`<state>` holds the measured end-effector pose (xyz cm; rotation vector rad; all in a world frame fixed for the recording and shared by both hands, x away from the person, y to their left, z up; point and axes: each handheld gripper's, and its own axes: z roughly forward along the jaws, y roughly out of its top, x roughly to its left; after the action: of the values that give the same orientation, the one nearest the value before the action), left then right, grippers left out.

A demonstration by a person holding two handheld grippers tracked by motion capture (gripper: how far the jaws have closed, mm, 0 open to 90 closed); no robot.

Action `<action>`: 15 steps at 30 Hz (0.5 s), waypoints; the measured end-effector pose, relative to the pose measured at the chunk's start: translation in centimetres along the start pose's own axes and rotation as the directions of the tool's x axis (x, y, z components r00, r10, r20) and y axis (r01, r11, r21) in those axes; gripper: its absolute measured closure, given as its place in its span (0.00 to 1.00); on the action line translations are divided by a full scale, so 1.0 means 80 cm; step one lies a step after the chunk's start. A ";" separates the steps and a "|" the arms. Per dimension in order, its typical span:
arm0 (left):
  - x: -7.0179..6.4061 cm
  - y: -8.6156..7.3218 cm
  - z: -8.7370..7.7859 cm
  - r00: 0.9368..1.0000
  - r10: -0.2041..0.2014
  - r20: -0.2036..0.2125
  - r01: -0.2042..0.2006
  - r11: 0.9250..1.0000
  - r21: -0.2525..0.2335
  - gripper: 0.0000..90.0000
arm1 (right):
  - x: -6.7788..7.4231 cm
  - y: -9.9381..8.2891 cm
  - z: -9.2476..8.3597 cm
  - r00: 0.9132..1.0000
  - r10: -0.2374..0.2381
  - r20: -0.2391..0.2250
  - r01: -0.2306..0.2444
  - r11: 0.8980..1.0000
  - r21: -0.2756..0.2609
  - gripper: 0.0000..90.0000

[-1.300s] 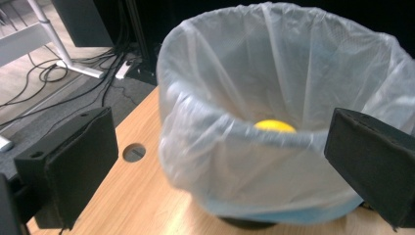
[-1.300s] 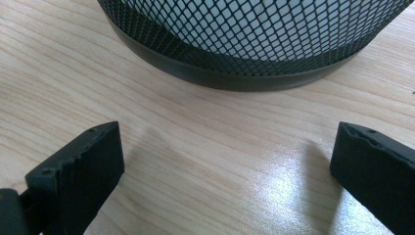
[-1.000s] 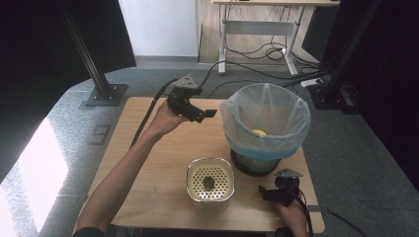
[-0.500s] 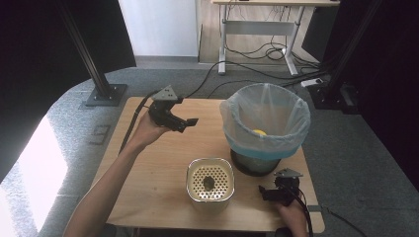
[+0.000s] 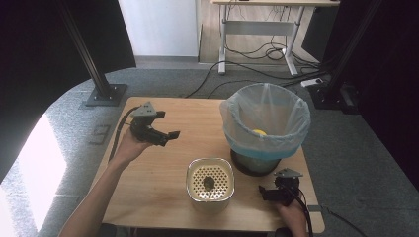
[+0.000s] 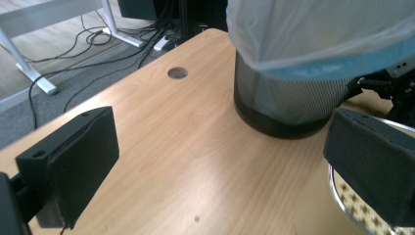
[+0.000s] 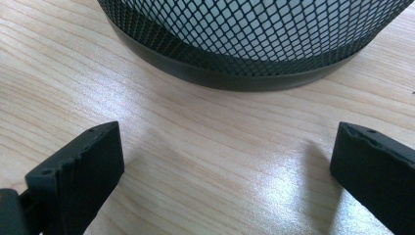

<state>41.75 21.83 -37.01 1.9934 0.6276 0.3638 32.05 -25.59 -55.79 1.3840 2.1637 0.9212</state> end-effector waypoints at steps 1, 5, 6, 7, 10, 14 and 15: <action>0.001 -0.007 -0.003 1.000 -0.010 0.000 0.010 1.000 -0.005 0.00 | 0.000 0.000 0.000 1.000 -0.001 -0.001 0.001 1.000 0.002 0.00; 0.004 -0.034 -0.013 0.999 -0.043 -0.006 0.043 0.999 -0.015 0.00 | 0.000 0.000 0.000 1.000 -0.002 -0.001 0.002 1.000 -0.001 0.00; 0.005 -0.040 -0.015 0.999 -0.051 -0.006 0.051 0.999 -0.017 0.00 | 0.000 0.000 0.000 1.000 0.000 0.000 0.000 1.000 0.000 0.00; 0.006 -0.046 -0.017 0.998 -0.059 -0.005 0.059 0.998 -0.022 0.00 | 0.000 0.000 0.000 1.000 0.000 0.000 0.000 1.000 0.000 0.00; 0.007 -0.066 -0.020 0.997 -0.077 -0.008 0.077 0.997 -0.023 0.01 | 0.000 0.000 0.000 1.000 -0.001 -0.001 0.001 1.000 0.000 0.00; 0.006 -0.091 -0.020 0.996 -0.071 -0.044 0.072 0.997 0.011 0.01 | 0.000 0.000 0.000 1.000 -0.002 -0.001 0.002 1.000 0.000 0.00; 0.005 -0.097 -0.020 0.996 -0.076 -0.045 0.076 0.997 0.016 0.01 | 0.000 0.000 0.000 1.000 -0.002 -0.001 0.002 1.000 0.000 0.00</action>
<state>39.15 26.26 -43.08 1.9766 0.7349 0.3583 32.05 -25.61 -55.79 1.3810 2.1656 0.9211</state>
